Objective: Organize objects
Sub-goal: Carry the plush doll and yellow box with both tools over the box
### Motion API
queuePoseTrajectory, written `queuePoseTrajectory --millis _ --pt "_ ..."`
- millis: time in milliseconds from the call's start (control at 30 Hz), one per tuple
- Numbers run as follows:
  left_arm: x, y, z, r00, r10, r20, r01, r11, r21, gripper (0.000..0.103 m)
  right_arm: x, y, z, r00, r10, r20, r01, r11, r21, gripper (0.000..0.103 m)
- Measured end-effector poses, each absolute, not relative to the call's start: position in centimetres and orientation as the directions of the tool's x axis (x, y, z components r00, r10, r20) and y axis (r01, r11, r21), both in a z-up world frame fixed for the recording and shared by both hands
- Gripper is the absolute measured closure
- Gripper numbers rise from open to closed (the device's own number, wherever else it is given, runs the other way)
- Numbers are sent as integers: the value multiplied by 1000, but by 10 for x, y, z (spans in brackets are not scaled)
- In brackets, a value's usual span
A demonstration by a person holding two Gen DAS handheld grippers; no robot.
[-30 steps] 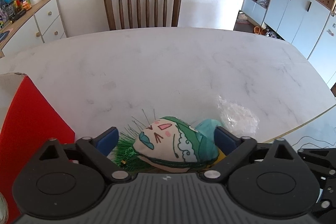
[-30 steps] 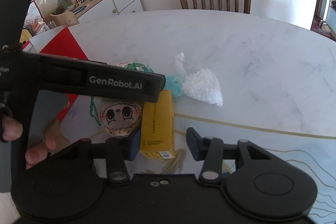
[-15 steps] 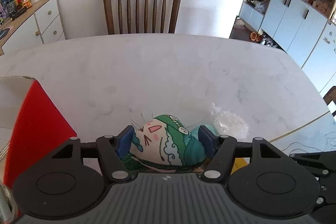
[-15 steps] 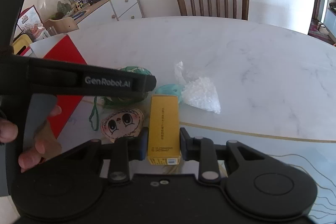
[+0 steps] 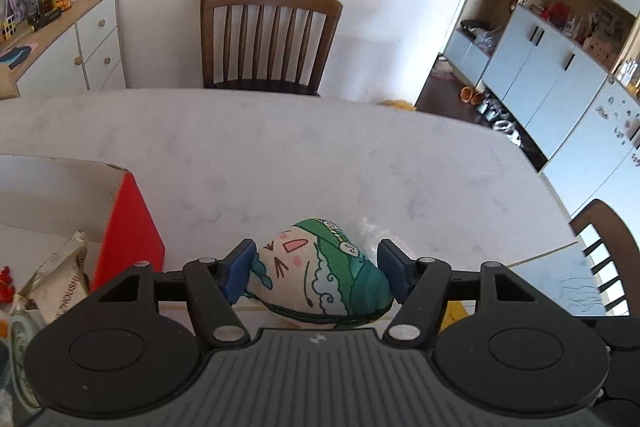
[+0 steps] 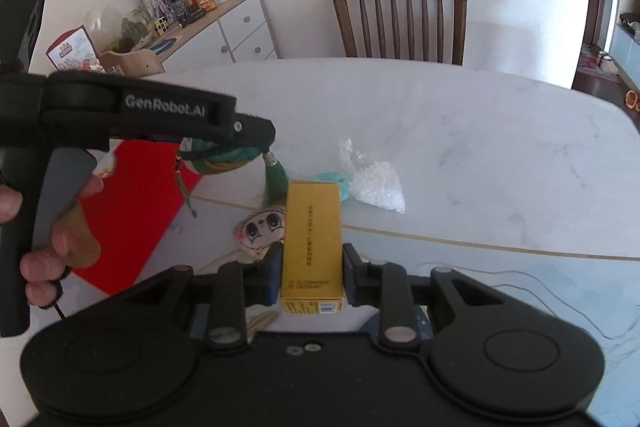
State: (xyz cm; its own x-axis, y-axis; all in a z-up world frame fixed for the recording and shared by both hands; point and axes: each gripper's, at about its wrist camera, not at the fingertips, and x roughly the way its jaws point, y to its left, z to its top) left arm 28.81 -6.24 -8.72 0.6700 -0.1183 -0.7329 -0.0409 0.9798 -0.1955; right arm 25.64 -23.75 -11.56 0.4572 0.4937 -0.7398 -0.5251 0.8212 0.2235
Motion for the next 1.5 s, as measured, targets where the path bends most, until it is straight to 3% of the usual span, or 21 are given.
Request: queuePoseTrajectory --millis 733,1500 --pt "197 2 -4 734 -171 -658 59 980 -189 36 182 -202 -27 552 474 -685 -534 833 146 75" --pt "164 146 20 766 -7 -643 -39 998 -58 36 163 -70 -13 535 497 -683 -606 789 100 75"
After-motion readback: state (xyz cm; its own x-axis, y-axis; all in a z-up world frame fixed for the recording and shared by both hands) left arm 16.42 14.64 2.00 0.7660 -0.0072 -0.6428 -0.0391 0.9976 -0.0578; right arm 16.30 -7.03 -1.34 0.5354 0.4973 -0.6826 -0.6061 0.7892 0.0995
